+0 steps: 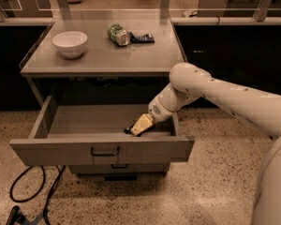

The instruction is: Place rxbar chocolate into top drawer

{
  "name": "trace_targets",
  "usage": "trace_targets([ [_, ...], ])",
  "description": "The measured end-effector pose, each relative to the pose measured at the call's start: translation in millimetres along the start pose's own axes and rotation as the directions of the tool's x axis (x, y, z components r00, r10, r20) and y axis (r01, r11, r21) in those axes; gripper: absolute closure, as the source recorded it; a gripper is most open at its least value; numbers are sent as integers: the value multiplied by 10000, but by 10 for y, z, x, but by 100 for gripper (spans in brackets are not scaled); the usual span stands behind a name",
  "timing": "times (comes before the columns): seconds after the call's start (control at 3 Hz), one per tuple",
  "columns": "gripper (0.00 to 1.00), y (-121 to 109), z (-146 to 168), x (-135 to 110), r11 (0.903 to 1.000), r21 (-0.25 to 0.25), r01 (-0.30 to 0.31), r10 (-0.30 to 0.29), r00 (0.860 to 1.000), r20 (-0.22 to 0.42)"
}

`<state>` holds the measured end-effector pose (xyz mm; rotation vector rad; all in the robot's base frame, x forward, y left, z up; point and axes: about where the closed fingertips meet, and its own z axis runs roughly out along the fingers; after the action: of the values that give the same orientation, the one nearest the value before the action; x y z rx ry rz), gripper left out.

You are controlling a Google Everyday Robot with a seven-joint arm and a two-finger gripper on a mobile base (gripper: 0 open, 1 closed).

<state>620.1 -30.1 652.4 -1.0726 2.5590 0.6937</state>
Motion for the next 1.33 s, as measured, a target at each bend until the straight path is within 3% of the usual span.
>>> trace_targets([
  [1.0, 11, 0, 1, 0, 10000, -2, 0, 0, 10000, -1],
  [1.33, 0, 1, 2, 0, 10000, -3, 1, -1, 10000, -2],
])
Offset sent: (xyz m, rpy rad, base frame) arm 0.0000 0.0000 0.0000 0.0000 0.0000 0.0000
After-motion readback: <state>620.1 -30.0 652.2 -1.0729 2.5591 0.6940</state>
